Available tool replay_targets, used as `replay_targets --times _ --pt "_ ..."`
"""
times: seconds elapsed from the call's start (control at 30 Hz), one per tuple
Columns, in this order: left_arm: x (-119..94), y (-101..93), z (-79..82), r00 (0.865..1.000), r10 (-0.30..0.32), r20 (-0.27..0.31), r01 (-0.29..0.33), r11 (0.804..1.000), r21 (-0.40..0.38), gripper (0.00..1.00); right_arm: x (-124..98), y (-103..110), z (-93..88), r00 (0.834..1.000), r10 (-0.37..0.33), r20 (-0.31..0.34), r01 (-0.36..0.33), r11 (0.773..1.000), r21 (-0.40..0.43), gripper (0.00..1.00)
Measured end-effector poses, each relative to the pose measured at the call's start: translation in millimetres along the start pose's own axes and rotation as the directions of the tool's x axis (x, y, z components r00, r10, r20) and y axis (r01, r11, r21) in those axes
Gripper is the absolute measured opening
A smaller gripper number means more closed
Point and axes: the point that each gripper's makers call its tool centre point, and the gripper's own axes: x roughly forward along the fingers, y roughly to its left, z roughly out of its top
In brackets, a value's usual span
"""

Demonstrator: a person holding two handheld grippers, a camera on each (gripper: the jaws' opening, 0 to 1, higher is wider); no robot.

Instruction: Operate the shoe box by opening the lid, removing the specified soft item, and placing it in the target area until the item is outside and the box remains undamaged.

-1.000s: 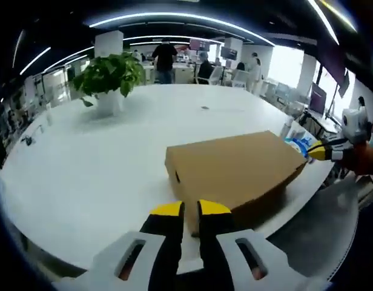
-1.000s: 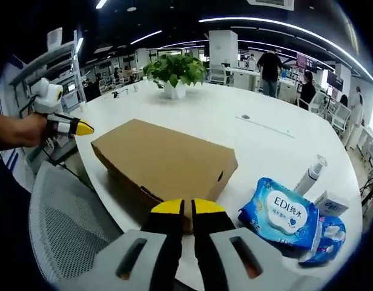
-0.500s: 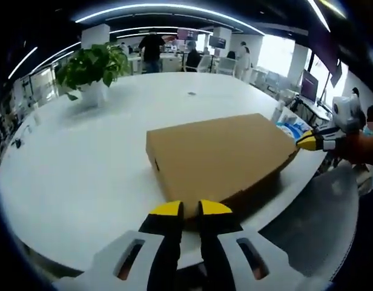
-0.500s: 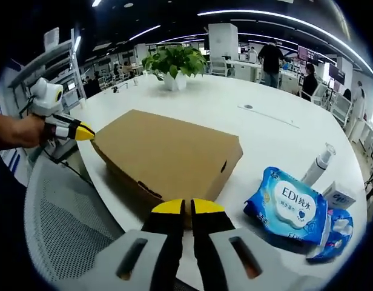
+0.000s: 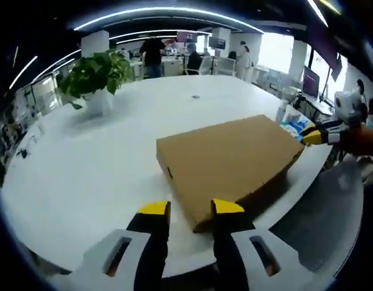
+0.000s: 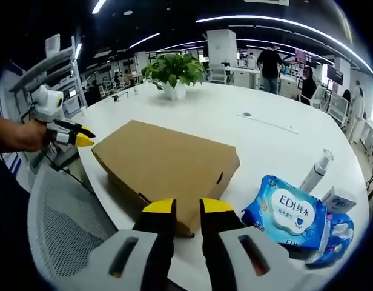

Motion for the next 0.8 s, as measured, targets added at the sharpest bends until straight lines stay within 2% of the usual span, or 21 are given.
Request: replay_targets --times 0.03,0.13,0.3,0.63,0.8 --pt "1 -2.8 -3.7 1.0 -0.016 -0.011 0.016 1.0 0.005 0.41 0 0 -3.2 1.0 0.001 -0.008 -0.001 1.0 -0.008 0.18" --pt "1 -9.7 -9.0 0.999 -0.05 -0.01 0.051 0.998 0.025 0.41 1 -1 -11.0 1.0 0.008 -0.023 -0.008 1.0 0.005 0.22" --pt "8 -22.0 -19.3 0.994 -0.094 -0.049 0.096 0.995 0.037 0.32 6 5 -22.7 0.998 0.021 -0.054 -0.021 1.0 -0.007 0.21" --pt "21 -18.1 -24.8 0.992 -0.076 -0.1 0.081 0.996 0.044 0.22 13 3 -25.3 0.997 0.017 -0.072 -0.019 1.0 -0.02 0.2" --pt "25 -16.5 -21.2 0.992 -0.077 -0.101 0.082 0.996 0.046 0.22 15 0 -24.4 0.998 0.013 -0.065 -0.014 1.0 -0.015 0.19"
